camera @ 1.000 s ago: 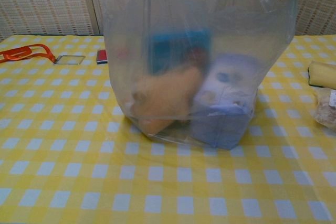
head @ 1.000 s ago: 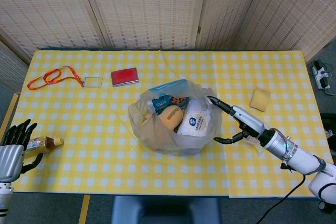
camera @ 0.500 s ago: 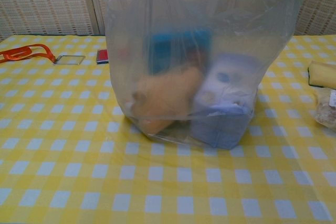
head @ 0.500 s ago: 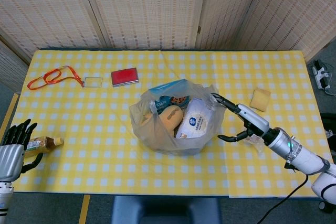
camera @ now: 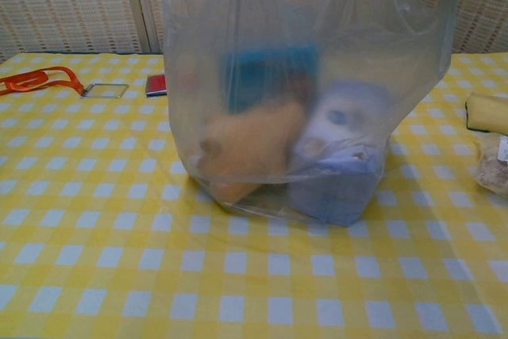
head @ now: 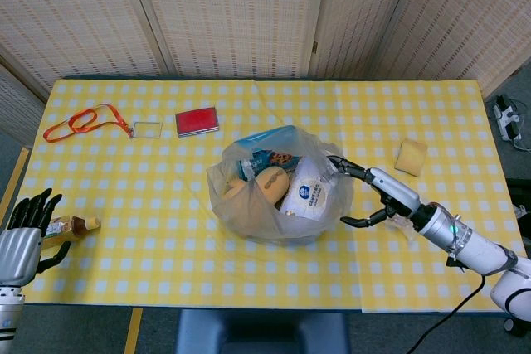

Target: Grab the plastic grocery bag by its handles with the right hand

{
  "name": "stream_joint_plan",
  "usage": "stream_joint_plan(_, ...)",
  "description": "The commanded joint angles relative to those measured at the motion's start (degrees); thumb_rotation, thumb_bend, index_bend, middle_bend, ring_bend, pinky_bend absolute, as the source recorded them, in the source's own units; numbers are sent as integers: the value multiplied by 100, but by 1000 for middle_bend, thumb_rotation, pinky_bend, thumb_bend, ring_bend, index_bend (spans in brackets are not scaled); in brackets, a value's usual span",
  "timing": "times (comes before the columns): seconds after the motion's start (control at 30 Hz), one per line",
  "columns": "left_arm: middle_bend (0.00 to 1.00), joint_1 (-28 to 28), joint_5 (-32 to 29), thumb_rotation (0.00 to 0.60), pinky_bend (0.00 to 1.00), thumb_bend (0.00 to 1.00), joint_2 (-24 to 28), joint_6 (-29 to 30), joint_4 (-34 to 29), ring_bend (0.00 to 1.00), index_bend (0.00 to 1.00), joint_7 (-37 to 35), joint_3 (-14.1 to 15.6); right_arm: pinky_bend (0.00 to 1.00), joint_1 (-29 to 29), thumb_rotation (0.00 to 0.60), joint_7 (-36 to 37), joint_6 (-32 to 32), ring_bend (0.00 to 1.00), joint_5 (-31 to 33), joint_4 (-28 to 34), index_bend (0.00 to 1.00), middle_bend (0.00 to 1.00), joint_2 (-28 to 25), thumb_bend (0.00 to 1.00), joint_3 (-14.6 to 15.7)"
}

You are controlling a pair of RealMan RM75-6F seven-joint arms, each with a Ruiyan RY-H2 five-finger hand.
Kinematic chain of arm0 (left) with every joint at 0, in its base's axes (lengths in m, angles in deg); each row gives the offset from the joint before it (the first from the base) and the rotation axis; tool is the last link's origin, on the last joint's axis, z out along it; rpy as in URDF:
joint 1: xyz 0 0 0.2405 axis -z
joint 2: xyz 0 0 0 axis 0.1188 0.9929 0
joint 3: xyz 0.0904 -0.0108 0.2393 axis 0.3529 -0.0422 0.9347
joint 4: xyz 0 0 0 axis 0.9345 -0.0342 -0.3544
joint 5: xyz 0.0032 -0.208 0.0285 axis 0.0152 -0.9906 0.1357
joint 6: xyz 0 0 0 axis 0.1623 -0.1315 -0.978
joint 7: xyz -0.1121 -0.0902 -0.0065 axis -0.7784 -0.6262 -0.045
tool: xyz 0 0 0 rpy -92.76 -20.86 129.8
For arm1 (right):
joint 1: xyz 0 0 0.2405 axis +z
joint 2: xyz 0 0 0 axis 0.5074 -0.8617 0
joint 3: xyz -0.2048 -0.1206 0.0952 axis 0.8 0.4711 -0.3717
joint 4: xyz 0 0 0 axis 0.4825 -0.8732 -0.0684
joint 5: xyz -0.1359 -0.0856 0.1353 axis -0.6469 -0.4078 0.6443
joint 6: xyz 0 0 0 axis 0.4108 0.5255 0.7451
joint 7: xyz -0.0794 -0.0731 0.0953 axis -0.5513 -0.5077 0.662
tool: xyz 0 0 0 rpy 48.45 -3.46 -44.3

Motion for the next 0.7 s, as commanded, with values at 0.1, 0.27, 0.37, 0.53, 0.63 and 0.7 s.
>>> stream_joint_plan(0.1, 0, -15, 14, 600, 0, 364, 14, 39, 5, 0, 15, -36, -4, 17, 20, 600, -32, 8, 138, 34, 51, 364, 191, 33, 303, -29)
stream_joint_plan(0.27, 0, -23, 31, 600, 0, 364, 26, 63, 2, 0, 15, -63, -3, 125, -19, 600, -94, 48, 214, 115, 93, 402, 260, 10, 303, -52)
stream_joint_plan(0.37, 0, -22, 35, 600, 0, 364, 24, 63, 3, 0, 15, -61, -2, 155, -41, 600, -110, 45, 247, 164, 129, 404, 306, -19, 303, -58)
stream_joint_plan(0.53, 0, -8, 41, 600, 0, 364, 13, 33, 1, 0, 15, -48, 8, 191, 37, 600, 25, -61, 271, 102, 172, 404, 311, -52, 302, -22)
stream_joint_plan(0.63, 0, -7, 40, 600, 0, 364, 11, 36, -3, 0, 15, -40, 7, 191, 138, 600, 214, -119, 272, 3, 168, 404, 311, -38, 301, 4)
stream_joint_plan(0.7, 0, -7, 36, 600, 0, 364, 11, 38, -3, 0, 15, -41, 3, 190, 218, 600, 337, -157, 271, -37, 144, 404, 310, -3, 301, -3)
